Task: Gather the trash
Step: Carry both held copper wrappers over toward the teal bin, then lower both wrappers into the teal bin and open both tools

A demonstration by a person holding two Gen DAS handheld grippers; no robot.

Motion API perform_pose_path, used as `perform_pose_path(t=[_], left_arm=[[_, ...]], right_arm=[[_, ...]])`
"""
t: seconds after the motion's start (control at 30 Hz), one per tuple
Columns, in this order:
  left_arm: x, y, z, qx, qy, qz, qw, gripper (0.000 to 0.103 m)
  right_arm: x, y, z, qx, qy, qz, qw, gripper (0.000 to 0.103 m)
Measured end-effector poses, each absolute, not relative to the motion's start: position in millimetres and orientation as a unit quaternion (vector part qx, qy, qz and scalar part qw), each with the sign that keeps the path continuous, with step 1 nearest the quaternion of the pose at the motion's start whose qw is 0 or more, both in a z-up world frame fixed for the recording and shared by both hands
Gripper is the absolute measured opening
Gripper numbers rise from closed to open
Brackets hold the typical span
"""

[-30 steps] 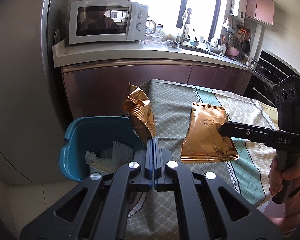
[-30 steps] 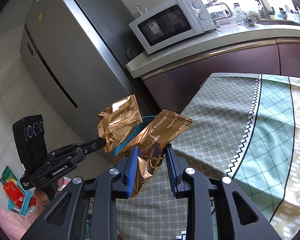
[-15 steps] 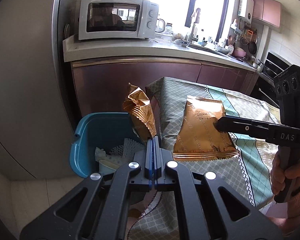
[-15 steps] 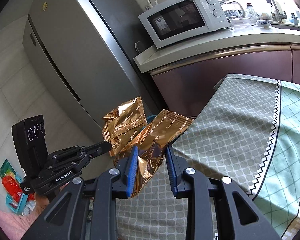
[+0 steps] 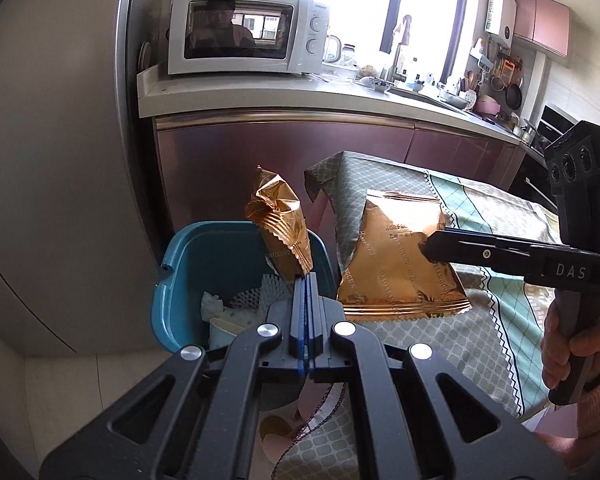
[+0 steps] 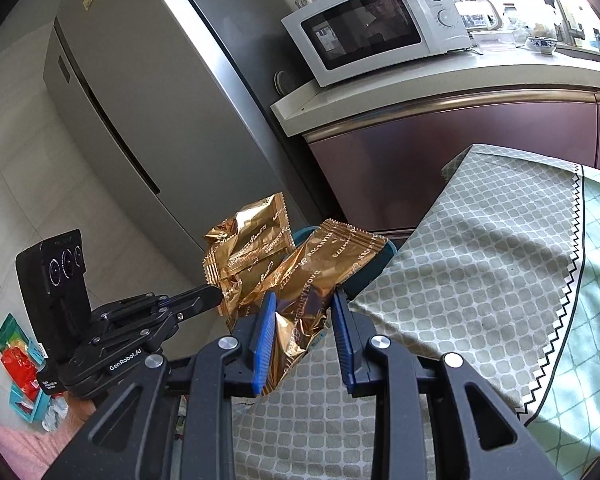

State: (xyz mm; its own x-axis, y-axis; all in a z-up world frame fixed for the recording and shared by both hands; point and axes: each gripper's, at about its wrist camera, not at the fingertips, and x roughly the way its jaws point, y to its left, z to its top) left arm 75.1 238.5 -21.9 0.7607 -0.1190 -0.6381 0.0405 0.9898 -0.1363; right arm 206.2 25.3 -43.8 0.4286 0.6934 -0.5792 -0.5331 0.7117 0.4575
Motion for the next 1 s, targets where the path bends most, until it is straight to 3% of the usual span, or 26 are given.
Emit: perform_pose_path(t=[1.0], left_arm=[[96.8,255.3,-45.8,-0.067,0.366,-0.019,0.928,0.001]], right_arm=[[230.6,57.3,-60.0,0.08,0.418,0.36,0.83,0.026]])
